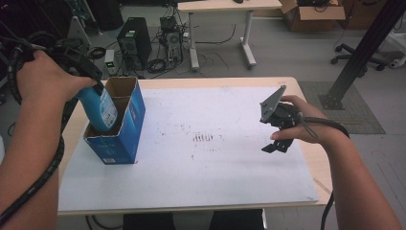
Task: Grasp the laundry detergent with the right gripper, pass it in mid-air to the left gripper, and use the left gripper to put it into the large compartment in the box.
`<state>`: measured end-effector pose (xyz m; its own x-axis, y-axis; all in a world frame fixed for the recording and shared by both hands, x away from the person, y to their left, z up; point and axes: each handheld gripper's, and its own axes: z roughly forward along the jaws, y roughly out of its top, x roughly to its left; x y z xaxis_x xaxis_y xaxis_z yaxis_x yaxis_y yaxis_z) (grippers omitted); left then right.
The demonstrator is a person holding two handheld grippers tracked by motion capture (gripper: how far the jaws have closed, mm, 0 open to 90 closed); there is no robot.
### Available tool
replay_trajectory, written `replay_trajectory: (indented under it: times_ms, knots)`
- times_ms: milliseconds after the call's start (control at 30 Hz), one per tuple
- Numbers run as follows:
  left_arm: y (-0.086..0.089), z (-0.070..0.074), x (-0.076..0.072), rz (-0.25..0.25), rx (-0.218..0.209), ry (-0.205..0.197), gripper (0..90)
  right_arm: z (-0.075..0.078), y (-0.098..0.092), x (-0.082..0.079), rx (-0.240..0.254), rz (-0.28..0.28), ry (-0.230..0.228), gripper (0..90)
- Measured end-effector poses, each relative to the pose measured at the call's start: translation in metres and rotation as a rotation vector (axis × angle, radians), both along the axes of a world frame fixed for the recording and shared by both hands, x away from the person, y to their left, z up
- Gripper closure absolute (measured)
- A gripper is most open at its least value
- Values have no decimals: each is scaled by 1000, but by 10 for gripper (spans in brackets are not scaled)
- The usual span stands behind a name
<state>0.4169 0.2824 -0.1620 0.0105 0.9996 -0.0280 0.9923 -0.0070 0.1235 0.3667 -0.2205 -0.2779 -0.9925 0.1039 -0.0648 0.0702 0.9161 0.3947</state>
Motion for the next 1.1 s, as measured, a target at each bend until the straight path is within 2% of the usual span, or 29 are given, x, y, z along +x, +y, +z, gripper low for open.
replay_trajectory:
  times_ms: [100, 267, 300, 533, 1100]
  knots:
    - [2, -7, 1, -2, -13, 4, 384, -2, 0, 0, 6, 2, 2, 29]
    - [0, -19, 1, -4, -9, 16, 384, -4, 0, 1, 1, -3, 7, 30]
    - [0, -25, 1, -6, -6, 24, 384, -4, -1, 2, -1, -11, 9, 29]
    - [0, -40, 1, -9, -13, 26, 384, -5, 1, 4, -13, -12, 13, 29]
    - [-8, -78, 0, -25, 16, 37, 384, -19, 3, 3, -17, -7, 18, 31]
